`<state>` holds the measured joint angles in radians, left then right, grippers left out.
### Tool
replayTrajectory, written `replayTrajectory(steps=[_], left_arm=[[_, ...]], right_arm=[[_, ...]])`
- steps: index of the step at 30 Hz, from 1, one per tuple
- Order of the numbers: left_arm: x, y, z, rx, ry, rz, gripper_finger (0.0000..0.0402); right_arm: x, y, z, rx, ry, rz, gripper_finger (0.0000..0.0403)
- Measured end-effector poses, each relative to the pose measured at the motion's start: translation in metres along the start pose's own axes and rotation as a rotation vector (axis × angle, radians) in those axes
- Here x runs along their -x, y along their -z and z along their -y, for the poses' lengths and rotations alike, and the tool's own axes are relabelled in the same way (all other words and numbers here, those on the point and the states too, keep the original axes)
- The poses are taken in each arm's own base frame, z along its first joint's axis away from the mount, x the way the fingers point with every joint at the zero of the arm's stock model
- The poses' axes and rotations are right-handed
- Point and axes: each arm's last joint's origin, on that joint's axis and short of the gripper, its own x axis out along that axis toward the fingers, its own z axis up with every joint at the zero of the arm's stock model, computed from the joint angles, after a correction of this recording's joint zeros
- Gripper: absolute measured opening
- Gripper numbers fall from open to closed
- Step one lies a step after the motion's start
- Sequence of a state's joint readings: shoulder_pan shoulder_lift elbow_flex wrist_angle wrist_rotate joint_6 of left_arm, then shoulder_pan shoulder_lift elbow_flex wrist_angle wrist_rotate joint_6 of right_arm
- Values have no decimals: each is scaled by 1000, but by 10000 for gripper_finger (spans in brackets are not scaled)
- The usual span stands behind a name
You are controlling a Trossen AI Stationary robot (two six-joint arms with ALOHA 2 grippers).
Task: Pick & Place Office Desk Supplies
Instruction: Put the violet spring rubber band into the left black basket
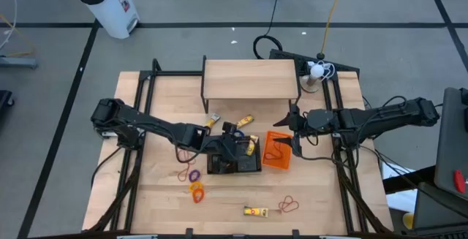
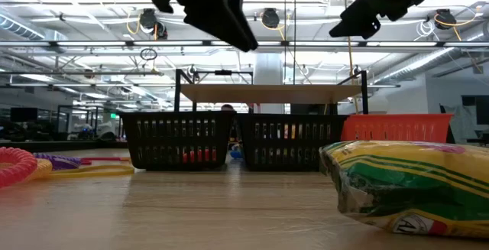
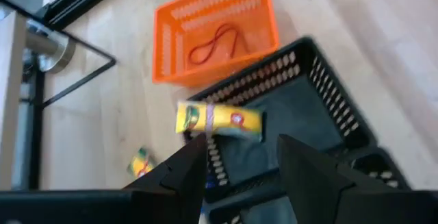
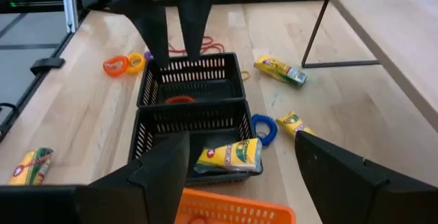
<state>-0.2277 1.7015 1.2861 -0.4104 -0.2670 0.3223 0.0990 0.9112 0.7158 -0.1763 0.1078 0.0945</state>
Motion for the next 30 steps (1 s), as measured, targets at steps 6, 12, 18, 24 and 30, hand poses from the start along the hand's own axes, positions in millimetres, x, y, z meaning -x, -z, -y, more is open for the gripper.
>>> replayTrajectory(steps=[6,12,18,24,30], left_arm=[[18,0,8,-28,-109,-107,163],[39,-10,10,-24,-299,-65,157],[48,-15,-9,6,-539,-51,157],[50,-9,-43,27,-629,-81,156],[58,-6,-68,157,-686,-26,156]], right_arm=[[0,-3,-1,-3,-8,45,254],[0,-7,0,59,2,85,254],[1,-14,4,156,124,152,254],[2,-17,8,228,280,176,254],[-5,-3,10,198,308,229,254]])
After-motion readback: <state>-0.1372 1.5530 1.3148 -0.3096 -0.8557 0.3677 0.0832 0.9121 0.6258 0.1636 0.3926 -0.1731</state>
